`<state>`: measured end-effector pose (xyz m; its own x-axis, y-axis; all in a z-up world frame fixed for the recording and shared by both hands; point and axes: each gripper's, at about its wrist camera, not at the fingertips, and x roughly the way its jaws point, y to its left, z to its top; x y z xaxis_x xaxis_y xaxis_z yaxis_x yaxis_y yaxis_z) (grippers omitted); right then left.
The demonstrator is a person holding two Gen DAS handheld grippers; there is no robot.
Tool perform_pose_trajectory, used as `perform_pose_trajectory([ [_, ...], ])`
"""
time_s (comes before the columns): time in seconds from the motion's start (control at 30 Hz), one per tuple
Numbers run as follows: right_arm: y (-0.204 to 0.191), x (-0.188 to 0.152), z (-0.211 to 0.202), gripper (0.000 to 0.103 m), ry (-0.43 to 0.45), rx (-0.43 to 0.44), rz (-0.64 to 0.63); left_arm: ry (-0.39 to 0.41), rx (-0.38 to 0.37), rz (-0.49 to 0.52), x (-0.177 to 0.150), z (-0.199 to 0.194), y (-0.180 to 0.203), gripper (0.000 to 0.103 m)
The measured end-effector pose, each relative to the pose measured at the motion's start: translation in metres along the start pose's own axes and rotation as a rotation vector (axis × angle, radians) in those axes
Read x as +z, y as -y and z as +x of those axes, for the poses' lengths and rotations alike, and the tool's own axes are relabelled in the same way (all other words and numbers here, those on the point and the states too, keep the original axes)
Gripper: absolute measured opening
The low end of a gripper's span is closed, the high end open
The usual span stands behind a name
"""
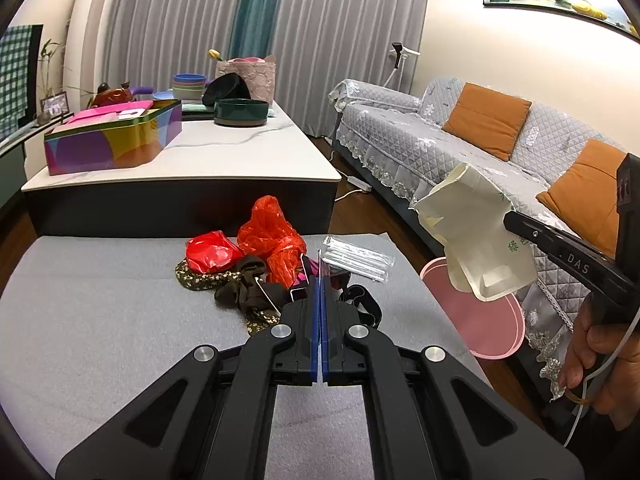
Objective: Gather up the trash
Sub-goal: 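Carry paper bag in right tool and pink box in left tool over pink bin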
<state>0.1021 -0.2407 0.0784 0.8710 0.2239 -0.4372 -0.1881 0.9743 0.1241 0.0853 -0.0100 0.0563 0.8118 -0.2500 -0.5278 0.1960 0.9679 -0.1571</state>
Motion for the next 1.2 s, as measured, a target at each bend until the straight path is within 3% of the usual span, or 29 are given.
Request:
perform_pose_trajectory([
  [0.57, 0.005, 0.007, -0.005, 0.005, 0.026, -0.01, 0.002, 0.011, 0.011, -0.004, 0.003, 0.003, 0.001, 0.0],
  [1.2, 0.035, 0.012, -0.03, 0.005, 0.071, -0.064, 0.02, 0.018, -0.024, 0.025, 0.01, 0.012, 0.03, 0.0],
])
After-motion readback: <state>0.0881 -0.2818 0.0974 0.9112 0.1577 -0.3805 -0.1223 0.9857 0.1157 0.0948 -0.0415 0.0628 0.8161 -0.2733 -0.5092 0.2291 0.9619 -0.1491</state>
